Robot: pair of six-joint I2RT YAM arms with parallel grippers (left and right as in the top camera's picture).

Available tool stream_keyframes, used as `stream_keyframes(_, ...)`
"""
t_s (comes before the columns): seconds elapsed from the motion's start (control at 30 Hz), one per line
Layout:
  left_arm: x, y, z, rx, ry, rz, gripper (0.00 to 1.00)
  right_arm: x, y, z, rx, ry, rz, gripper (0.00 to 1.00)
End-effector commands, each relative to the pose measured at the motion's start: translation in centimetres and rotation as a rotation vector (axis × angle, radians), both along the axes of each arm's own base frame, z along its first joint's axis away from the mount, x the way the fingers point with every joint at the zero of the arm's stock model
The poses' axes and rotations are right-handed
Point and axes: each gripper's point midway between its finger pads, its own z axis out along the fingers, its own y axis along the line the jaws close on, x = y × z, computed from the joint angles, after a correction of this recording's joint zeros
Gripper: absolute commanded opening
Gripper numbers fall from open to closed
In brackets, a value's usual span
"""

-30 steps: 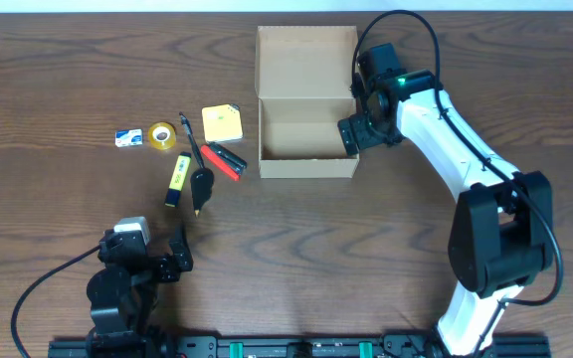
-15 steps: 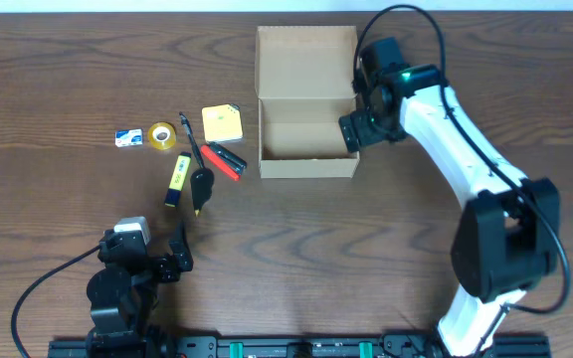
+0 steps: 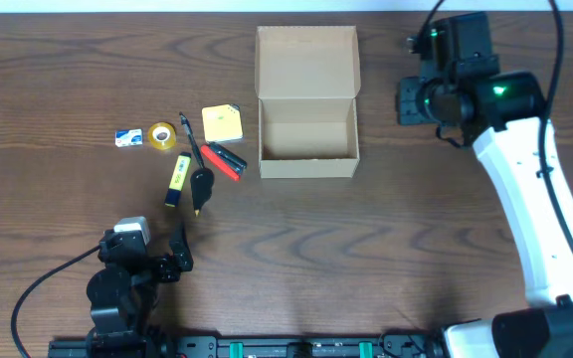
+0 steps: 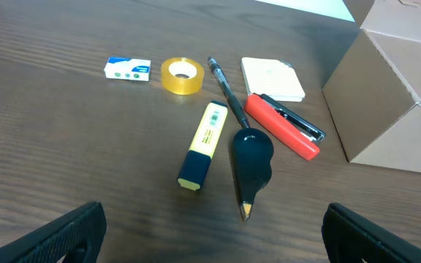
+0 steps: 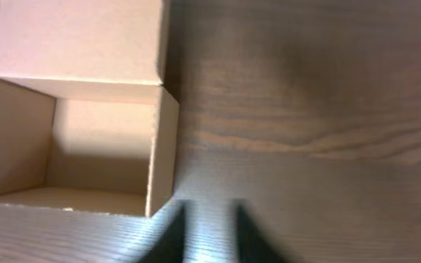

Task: Pack container

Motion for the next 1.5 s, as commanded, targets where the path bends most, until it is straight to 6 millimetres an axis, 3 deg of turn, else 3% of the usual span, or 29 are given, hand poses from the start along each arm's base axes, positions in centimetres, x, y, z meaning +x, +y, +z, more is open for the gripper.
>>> stream_keyframes(0.0,0.0,-0.1,-0.6,-0.01,0.009,0.001,0.95,-0.8,0.5,-4.0,0.135,0.114,0.005,0.02)
stream_keyframes(0.3,0.0,-0.1,-0.6,-0.01,0.009,0.001,0.96,-1.6,2.4,-11.3,0.226,0.14,0.056,0.01)
stream_keyframes(0.67,0.0,-0.1,-0.6,-0.01,0.009,0.001,0.95,0.3,3.0,-15.5,0.274,0.027,0.019,0.01)
stream_keyframes(0.97,0.0,-0.1,-0.6,-0.01,0.009,0.001,0.95,3.0,4.3,-16.6,0.299,-0.049,0.035,0.01)
stream_keyframes(1.2,0.0,-0.1,-0.6,-0.01,0.009,0.001,0.95,3.4,4.5,-16.3,0.31,-0.068,0.029,0.02)
stream_keyframes(1.3,0.0,-0.1,-0.6,-0.01,0.009,0.001,0.95,3.2,5.2,-16.2,0.319,-0.065,0.046,0.08)
stream_keyframes(1.47,0.0,-0.1,-0.6,-0.01,0.009,0.001,0.95,3.1,6.1,-16.1,0.318,-0.069,0.068,0.1)
